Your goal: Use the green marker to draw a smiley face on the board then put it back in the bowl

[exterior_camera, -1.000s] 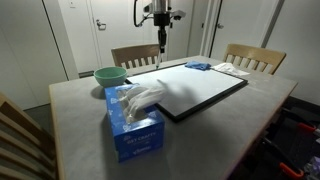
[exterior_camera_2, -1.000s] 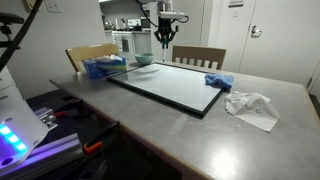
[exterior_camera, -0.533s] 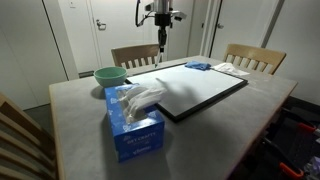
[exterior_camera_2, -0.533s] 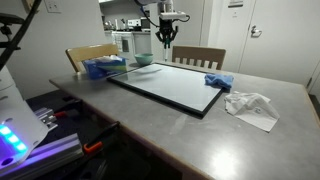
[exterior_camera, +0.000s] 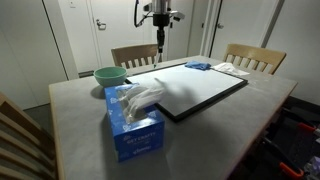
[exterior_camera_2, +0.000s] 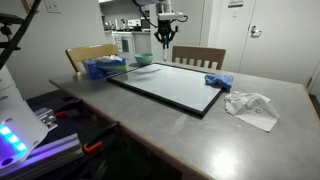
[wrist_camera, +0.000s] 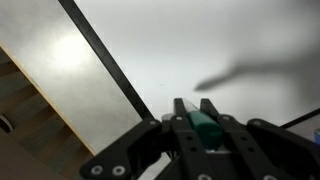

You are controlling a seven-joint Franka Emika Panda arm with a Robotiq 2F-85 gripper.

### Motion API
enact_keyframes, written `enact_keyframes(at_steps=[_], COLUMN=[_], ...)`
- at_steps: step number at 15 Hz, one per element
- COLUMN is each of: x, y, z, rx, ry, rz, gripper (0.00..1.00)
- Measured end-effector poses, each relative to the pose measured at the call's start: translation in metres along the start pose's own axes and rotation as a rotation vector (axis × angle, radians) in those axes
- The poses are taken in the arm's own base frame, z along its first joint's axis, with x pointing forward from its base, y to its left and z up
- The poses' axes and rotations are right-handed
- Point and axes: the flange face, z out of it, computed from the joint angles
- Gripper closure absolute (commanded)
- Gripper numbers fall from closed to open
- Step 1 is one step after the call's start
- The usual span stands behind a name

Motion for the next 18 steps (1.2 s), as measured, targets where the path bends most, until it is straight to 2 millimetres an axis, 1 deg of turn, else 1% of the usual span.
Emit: enact_keyframes(at_steps=[3, 5, 7, 9, 11, 13, 15, 18], x=[0.019, 0.027, 0.026, 0.016, 0.005, -0.007, -0.018, -0.026], y=[-0.017, -0.028, -0.037, -0.039, -0.033, -0.02, -0.009, 0.002], z=[0.002, 0.001, -0.001, -0.007, -0.016, -0.026, -0.032, -0.033], rx=[-0.076, -0.126, -0.117, -0.063, -0.02, -0.006, 0.021, 0.097], ry=[-0.082, -0.165, -0.256, -0.34, -0.371, -0.364, -0.33, -0.229], rz=[0.091, 0.154, 0.216, 0.256, 0.288, 0.324, 0.362, 0.451], gripper=[0.95, 0.95, 0.95, 0.95, 0.95, 0.95, 0.95, 0.95])
